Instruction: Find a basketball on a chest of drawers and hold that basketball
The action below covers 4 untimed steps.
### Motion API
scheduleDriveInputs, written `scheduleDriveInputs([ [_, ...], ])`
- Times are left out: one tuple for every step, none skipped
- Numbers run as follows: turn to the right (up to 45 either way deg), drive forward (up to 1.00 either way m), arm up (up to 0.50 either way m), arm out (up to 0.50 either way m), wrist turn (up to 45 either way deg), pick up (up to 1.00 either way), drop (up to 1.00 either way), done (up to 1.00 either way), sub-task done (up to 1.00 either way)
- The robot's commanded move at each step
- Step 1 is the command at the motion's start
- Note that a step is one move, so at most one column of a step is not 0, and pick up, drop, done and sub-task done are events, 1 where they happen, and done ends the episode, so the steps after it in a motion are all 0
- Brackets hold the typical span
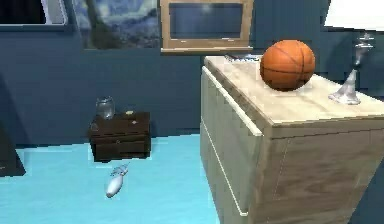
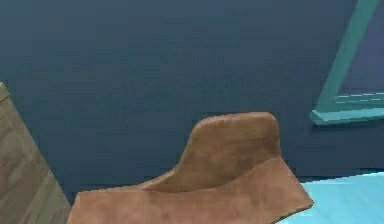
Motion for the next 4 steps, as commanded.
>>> scheduleDriveInputs([
  [-45.0,0.0,0.0,0.0,0.0,0.0,0.0,0.0,0.0],
  [-18.0,0.0,0.0,0.0,0.0,0.0,0.0,0.0,0.0],
  [-3.0,0.0,0.0,0.0,0.0,0.0,0.0,0.0,0.0],
  [45.0,0.0,0.0,0.0,0.0,0.0,0.0,0.0,0.0],
])
